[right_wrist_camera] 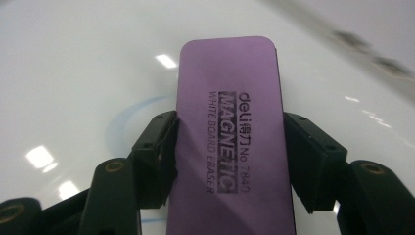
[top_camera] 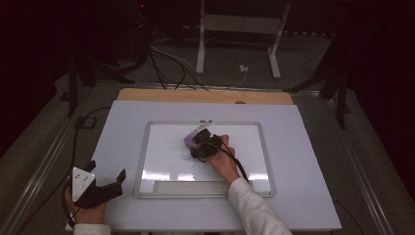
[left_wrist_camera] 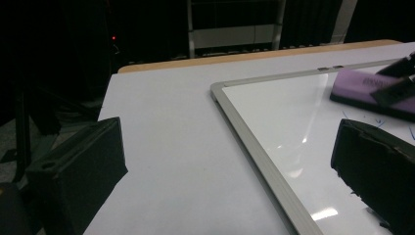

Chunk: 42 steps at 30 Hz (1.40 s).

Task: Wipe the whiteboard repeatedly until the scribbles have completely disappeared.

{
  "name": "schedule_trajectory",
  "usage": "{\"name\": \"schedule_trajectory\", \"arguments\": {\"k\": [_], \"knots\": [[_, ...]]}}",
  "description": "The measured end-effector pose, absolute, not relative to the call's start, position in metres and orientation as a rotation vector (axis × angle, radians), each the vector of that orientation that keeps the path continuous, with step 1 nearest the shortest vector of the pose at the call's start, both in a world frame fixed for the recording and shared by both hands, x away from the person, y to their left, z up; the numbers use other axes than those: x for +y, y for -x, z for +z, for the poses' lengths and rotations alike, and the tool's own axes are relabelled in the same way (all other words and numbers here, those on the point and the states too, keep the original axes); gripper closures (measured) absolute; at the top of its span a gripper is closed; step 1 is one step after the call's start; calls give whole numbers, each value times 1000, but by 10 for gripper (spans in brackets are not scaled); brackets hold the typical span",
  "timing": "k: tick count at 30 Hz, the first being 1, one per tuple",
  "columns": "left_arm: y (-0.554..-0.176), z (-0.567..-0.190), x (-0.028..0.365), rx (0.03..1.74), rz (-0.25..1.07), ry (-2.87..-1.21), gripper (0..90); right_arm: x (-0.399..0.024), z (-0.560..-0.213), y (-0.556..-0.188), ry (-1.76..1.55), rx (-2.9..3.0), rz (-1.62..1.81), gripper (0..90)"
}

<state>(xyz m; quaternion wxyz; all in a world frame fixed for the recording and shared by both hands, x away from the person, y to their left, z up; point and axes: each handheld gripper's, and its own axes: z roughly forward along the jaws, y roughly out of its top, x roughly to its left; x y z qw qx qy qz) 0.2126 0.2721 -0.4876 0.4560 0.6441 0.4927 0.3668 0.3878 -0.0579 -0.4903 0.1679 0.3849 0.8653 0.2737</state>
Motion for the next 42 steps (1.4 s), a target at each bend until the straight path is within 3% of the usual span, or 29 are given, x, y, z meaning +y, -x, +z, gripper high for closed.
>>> {"name": "schedule_trajectory", "arguments": {"k": [3, 11, 18, 26, 34, 42], "knots": [[-213, -488, 272, 1215, 903, -1595, 5, -68, -492, -395, -1214, 2418, 808, 409], [-213, -488, 272, 1215, 904, -1596, 5, -54, -491, -376, -972, 2618, 888, 409], [-214, -488, 271, 1215, 901, -1597, 5, -63, -493, -387, -1138, 2465, 837, 409], [-213, -488, 271, 1216, 902, -1597, 5, -50, -493, -364, -985, 2638, 938, 409], [-214, -489, 271, 1216, 900, -1597, 5, -65, -494, -378, -1134, 2494, 892, 409], [-213, -488, 271, 1214, 903, -1599, 5, -54, -494, -363, -1001, 2602, 927, 409]]}}
